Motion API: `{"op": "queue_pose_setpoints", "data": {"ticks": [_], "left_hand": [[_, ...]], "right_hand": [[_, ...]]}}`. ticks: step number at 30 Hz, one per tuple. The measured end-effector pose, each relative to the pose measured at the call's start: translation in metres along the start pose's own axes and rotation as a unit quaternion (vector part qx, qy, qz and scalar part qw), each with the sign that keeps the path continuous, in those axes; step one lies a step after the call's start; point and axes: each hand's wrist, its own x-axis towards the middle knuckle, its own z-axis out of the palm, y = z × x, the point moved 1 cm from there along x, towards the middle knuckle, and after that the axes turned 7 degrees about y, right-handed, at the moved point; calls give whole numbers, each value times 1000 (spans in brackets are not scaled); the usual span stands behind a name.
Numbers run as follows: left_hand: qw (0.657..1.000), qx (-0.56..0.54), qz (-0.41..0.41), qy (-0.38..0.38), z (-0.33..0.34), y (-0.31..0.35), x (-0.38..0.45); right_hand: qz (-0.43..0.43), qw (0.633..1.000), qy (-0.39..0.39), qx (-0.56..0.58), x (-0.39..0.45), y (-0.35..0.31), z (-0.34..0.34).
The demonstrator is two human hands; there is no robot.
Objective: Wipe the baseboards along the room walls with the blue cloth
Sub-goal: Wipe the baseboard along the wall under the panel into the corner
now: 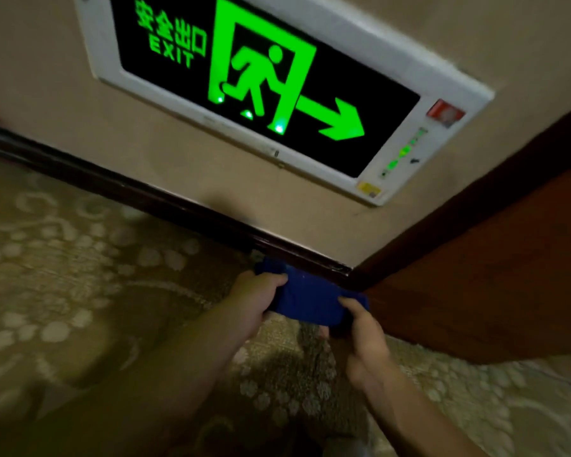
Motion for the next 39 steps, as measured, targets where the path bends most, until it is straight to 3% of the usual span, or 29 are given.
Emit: {"op": "queue_pose_setpoints", "data": {"ticks": [7, 10, 17, 23, 30, 32, 36, 39], "left_hand": [[996, -42, -70, 28, 27, -10, 40], [989, -83, -120, 16, 34, -29, 63], [986, -151, -65, 12, 49, -47, 96], [976, -196, -36, 88, 51, -56, 92], [952, -124, 60, 272, 40, -69, 80], [958, -135, 60, 244, 46, -69, 82], [983, -150, 30, 105, 60, -59, 84], [979, -170, 7, 114, 55, -53, 89]], "right_hand": [[-19, 992, 126, 5, 41, -15, 38], [-69, 982, 174, -1, 78, 1, 53], [-157, 963, 211, -50, 108, 22, 55], [-188, 930, 297, -108, 102, 16, 87], [-223, 943, 161, -188, 90, 31, 106], [-215, 946, 169, -171, 95, 26, 96], [-164, 932, 282, -160, 107, 8, 77], [-159, 924, 295, -186, 107, 5, 90]]}}
